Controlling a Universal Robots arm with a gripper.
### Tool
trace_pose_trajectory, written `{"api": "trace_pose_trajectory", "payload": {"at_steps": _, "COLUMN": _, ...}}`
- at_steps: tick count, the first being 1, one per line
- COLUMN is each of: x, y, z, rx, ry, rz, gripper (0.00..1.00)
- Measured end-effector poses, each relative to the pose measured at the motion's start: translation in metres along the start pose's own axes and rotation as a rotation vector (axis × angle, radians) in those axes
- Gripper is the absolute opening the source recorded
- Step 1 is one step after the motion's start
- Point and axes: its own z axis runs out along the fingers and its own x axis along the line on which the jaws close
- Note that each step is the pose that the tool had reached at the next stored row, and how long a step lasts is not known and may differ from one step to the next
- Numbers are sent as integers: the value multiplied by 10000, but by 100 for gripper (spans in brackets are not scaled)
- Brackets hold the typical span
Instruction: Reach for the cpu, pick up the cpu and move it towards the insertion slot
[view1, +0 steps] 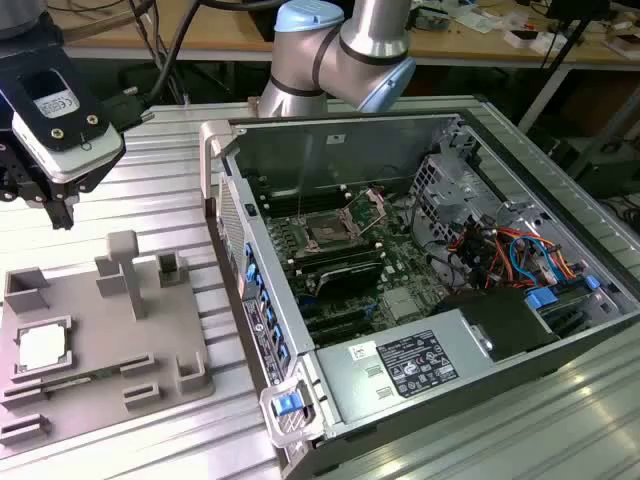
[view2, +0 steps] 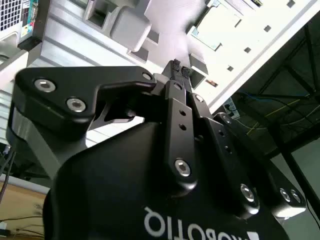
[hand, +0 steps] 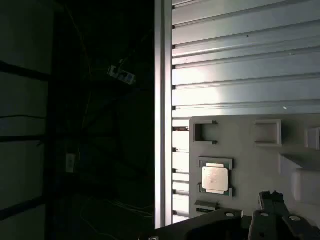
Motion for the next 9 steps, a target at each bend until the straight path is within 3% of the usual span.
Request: {"api": "trace_pose_trajectory", "payload": {"at_steps": 9, "x": 86, "y": 2, "z": 0, "rx": 0, "ry": 1, "rz": 0, "gripper": 11}}
